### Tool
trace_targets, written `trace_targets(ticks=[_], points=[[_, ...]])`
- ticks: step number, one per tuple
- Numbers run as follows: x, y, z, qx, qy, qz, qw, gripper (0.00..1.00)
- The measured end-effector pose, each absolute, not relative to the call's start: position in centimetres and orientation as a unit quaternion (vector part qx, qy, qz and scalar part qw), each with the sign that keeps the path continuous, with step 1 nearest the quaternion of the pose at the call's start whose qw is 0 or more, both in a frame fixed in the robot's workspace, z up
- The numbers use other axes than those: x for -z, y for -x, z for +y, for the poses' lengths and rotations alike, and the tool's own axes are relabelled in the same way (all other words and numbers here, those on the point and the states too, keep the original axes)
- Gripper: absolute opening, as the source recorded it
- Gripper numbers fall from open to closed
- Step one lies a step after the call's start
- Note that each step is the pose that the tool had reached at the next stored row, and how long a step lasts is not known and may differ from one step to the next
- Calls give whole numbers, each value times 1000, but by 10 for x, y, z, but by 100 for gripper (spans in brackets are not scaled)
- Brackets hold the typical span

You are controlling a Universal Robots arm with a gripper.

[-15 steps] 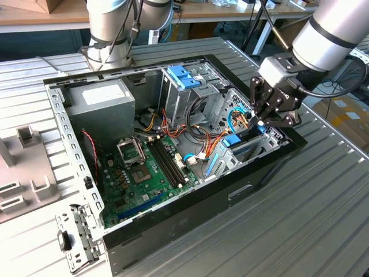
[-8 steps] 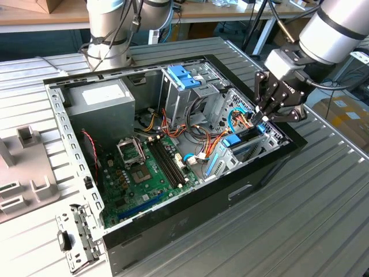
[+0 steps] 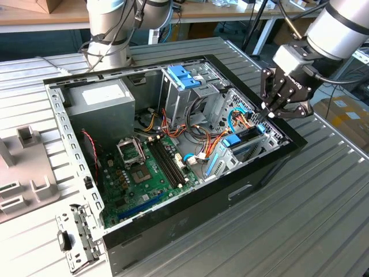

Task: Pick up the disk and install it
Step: 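Insert the first disk wire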

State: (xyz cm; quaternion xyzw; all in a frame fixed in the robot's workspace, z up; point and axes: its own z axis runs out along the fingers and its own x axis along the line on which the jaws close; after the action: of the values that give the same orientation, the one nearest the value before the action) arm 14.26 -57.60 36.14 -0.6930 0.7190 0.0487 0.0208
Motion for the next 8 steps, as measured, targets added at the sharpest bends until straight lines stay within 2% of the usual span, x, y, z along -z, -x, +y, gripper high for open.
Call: trace_targets(ticks=[8], points=[[-367,-145,-576,-49,693,719,21,11]])
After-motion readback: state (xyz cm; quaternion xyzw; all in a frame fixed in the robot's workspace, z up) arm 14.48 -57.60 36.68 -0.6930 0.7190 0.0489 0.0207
